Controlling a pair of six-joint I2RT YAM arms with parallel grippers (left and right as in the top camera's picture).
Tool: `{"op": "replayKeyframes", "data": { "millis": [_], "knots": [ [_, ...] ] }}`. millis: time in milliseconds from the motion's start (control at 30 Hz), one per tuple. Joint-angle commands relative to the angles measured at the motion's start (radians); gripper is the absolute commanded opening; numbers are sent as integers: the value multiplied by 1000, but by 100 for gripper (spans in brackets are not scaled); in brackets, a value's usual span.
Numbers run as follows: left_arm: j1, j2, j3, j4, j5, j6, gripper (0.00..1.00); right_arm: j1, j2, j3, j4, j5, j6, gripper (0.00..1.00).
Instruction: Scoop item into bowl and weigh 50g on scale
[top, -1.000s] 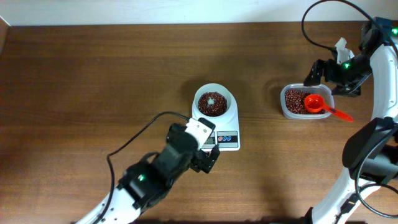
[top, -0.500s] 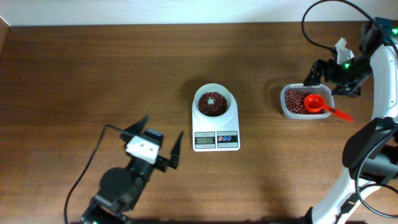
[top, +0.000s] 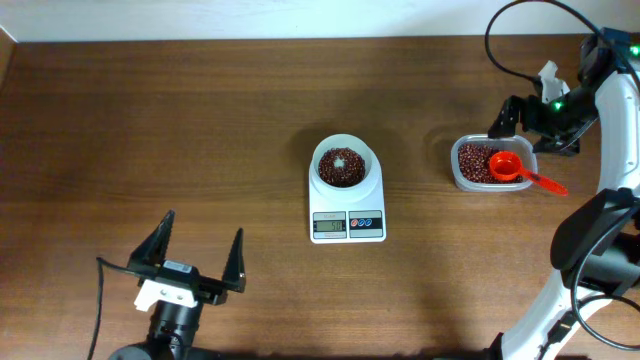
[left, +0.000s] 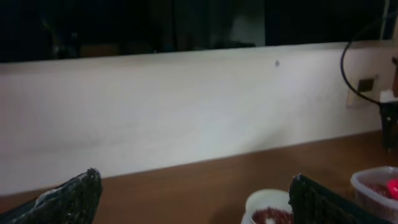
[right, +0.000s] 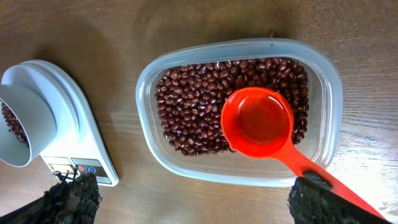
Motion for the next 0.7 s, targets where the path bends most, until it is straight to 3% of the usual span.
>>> {"op": "replayKeyframes", "data": {
  "millis": [0,200,533,600,667],
  "knots": [
    [57,-10,-58,103,84,8,99,3,1,-2,0,-8,1,99],
    [117,-10,-404,695,94,8,99,3,1,-2,0,-8,1,99],
    [119,-10,-397,133,-90,33,99,3,1,-2,0,-8,1,99],
    [112,-10,-397,138,-90,149,99,3,1,-2,0,-8,1,99],
    [108,-10,-397,138,-85,158,99,3,1,-2,0,-8,1,99]
  ]
}}
